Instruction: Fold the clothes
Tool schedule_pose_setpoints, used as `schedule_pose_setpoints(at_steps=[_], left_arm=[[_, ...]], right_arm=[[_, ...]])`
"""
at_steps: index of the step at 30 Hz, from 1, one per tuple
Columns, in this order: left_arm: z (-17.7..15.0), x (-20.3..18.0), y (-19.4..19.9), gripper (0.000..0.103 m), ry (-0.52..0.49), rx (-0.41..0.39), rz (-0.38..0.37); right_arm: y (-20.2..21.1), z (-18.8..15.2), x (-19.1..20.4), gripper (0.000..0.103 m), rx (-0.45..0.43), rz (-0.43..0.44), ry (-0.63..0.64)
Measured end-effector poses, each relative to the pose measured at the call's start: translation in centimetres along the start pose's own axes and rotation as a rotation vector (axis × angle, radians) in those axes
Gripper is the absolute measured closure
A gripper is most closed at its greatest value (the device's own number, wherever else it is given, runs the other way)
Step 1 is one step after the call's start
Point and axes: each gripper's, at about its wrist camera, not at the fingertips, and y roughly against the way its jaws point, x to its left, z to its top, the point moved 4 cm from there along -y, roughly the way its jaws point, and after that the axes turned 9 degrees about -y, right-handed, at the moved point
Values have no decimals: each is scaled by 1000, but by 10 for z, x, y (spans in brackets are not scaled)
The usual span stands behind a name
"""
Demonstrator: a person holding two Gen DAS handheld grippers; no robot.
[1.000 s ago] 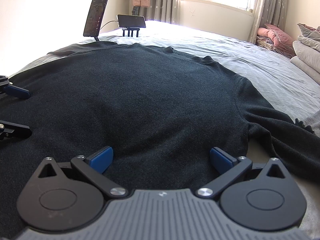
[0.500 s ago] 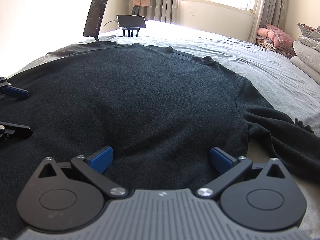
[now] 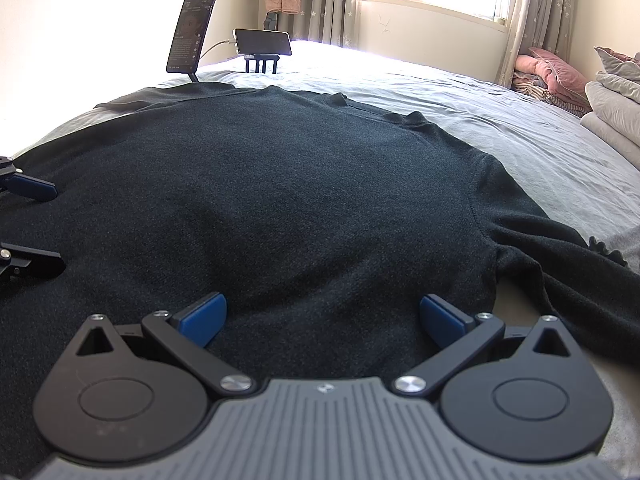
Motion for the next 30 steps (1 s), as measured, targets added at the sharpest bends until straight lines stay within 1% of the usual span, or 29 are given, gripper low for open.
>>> schedule_pose_setpoints(at_steps=[7,11,14,19,22,25,27,28,30], left_arm=[[0,-3,5,0,9,17,11],[2,-4,7,0,49,64,56],[8,-15,12,0,98,127,130],[18,-30,18,0,137,172,152],[15,-28,21,0,151,180,165],[12,-16,26,0,158,174,205],[11,-5,32,0,192,167,219],[12,-2,35,0,210,159,214],[21,1,39,0,238,123,171]], right_arm=[[0,0,0,0,-1,0,0],[0,0,1,0,-1,0,0],[0,0,1,0,-1,0,0],[1,0,1,0,-1,0,0],[1,0,1,0,-1,0,0],[1,0,1,0,-1,0,0],[1,0,1,0,-1,0,0],[1,0,1,0,-1,0,0],[0,0,1,0,-1,0,0]])
